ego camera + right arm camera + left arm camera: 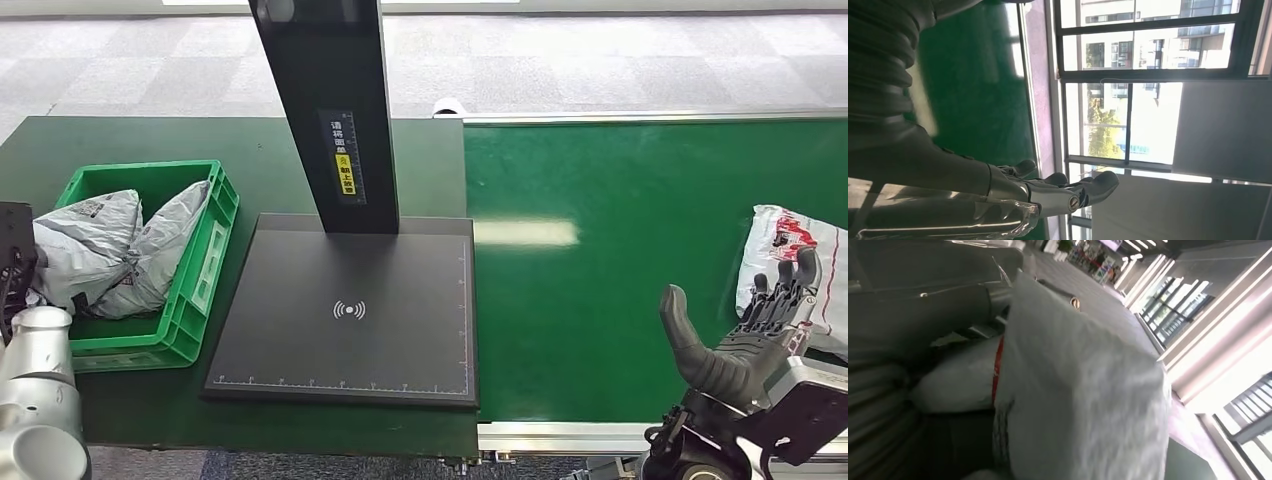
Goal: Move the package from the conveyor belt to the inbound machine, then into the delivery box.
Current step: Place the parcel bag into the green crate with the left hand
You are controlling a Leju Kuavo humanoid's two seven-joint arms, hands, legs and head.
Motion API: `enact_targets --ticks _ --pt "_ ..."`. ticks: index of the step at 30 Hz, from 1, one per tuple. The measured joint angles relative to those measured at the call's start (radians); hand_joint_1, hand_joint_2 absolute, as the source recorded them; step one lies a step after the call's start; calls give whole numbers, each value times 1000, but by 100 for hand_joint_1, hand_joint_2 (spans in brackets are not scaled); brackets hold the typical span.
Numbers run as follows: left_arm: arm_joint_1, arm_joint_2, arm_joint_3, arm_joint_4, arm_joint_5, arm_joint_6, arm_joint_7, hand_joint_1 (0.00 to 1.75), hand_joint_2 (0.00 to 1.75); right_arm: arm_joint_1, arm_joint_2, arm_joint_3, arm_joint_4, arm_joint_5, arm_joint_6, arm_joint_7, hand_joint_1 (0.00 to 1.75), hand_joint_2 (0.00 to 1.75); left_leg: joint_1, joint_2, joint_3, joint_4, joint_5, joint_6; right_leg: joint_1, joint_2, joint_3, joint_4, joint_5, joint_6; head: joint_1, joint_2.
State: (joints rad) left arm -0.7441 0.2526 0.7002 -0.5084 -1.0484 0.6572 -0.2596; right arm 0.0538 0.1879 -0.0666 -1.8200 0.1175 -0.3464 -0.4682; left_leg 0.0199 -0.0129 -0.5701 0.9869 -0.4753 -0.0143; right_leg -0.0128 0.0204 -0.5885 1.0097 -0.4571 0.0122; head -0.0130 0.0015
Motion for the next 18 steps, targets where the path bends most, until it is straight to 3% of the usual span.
enact_targets --ticks 3,7,11,14,18 --pt "-6 -3 15 4 114 -49 -98 0 175 8 0 0 0 0 2 1 0 175 0 0 0 0 0 0 0 0 0 0 0 0 0 0" --pt "-14 -8 18 3 174 -85 -132 0 175 17 0 -1 0 1 3 2 0 175 0 0 0 0 0 0 0 0 0 0 0 0 0 0" --pt "-11 -23 8 -33 339 -187 -204 0 175 18 0 -2 0 0 6 1 0 175 0 0 0 0 0 0 0 0 0 0 0 0 0 0" --pt "10 -44 -40 -118 513 -268 -246 0 175 18 0 -4 0 -2 10 1 0 175 0 0 0 0 0 0 0 0 0 0 0 0 0 0" --pt "55 -72 -127 -256 676 -310 -273 0 175 19 0 -7 0 -6 13 -1 0 175 0 0 0 0 0 0 0 0 0 0 0 0 0 0"
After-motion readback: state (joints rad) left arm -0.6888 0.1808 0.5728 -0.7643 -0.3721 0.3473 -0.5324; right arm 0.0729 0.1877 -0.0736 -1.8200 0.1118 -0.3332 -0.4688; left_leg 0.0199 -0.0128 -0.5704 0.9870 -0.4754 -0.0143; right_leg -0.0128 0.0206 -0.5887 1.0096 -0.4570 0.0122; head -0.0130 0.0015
